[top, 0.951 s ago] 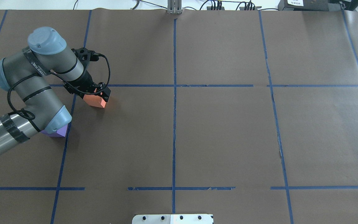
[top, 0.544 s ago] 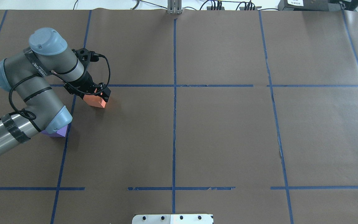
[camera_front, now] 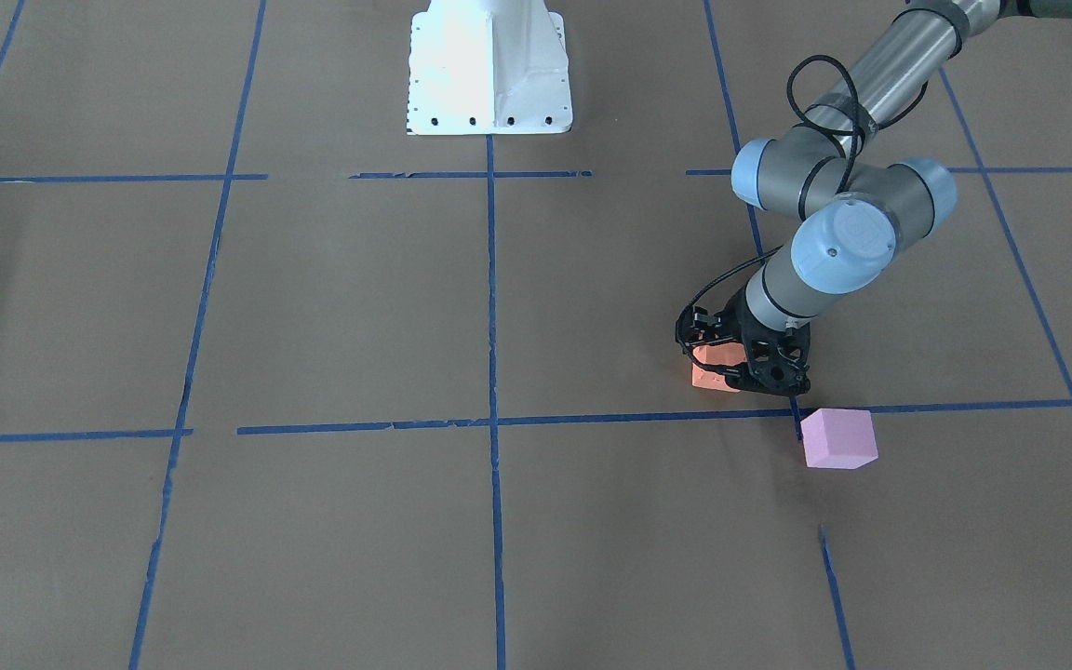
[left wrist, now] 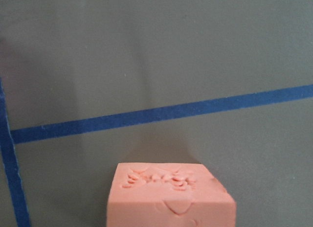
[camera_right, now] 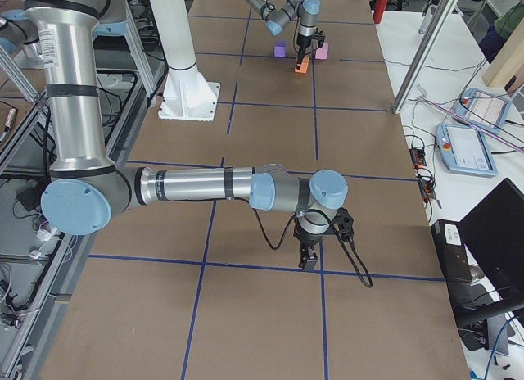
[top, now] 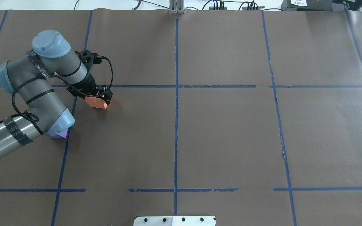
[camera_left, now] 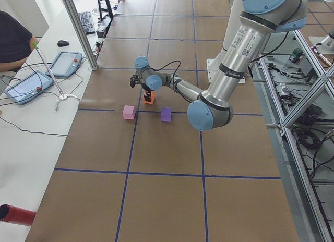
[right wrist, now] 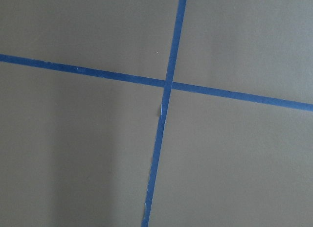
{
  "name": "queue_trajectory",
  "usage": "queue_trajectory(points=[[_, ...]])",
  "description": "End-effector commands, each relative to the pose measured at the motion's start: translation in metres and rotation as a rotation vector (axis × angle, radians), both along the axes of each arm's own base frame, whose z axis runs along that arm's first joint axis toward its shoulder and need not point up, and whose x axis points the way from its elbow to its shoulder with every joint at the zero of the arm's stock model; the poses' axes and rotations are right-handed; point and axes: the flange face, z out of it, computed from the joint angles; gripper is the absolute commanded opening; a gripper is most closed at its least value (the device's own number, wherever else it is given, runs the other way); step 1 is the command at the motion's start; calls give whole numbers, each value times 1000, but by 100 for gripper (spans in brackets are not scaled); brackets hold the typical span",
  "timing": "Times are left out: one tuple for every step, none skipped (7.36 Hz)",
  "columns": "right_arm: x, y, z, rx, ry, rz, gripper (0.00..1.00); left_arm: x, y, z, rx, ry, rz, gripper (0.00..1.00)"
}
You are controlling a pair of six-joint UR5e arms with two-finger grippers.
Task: Arrange blocks in a line
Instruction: 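Close the left gripper on the orange cube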
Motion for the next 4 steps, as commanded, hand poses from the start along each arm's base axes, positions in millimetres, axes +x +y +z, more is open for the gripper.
queue_trajectory(points=[[0, 0, 0, 0, 0, 0, 100, -2, 0, -6, 10, 8, -2, 48], [0, 0, 0, 0, 0, 0, 100, -11, -2, -16, 23, 22, -14, 37], [0, 0, 0, 0, 0, 0, 100, -40, -12, -35, 47, 44, -56, 36], [0, 0, 0, 0, 0, 0, 100, -83, -23, -54, 55, 50, -111, 37]])
